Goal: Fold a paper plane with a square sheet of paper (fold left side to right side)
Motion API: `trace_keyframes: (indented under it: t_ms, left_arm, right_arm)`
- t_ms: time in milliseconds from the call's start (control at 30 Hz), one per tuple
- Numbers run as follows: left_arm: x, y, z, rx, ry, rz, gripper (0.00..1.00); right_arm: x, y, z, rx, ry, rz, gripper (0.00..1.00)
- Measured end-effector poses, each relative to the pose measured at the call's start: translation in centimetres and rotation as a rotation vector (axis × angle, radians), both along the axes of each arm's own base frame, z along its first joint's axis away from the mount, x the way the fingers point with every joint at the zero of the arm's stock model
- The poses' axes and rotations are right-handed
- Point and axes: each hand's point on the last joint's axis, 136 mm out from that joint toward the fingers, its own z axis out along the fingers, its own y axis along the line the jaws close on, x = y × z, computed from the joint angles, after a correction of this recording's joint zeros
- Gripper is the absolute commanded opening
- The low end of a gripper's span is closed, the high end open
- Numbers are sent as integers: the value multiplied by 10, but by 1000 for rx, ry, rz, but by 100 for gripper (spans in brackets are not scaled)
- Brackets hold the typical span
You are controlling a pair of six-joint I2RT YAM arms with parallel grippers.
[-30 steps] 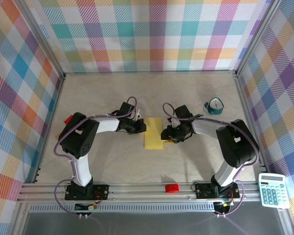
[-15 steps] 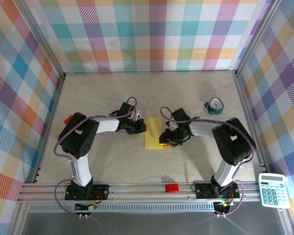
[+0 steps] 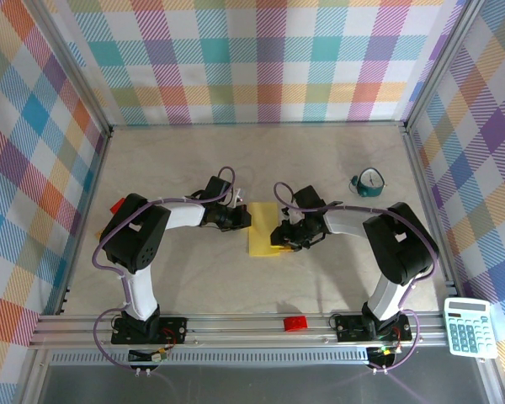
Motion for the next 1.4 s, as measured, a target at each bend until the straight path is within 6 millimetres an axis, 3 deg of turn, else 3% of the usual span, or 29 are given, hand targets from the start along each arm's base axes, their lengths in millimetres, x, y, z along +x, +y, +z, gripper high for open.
trace_keyframes:
  t_ms: [200, 567, 867, 1033, 1133, 1400]
  left_arm:
    - [-1, 0, 0, -1, 0, 0, 0]
    - [-1, 0, 0, -1, 0, -1, 0]
    - [-1, 0, 0, -1, -1, -1, 1]
    - [-3, 2, 2, 35, -1, -12, 13]
    - [-1, 5, 11, 75, -30, -28, 32]
    - [3, 12, 84, 101, -295, -84, 51]
  right_arm:
    - [14, 1, 1, 36, -10, -26, 31]
    - [62, 1, -1, 70, -41, -66, 23]
    - [66, -1, -6, 69, -39, -67, 10]
    - [64, 0, -4, 84, -28, -63, 4]
    - [63, 2, -3, 96, -18, -61, 3]
    - [73, 6, 11, 136, -4, -85, 0]
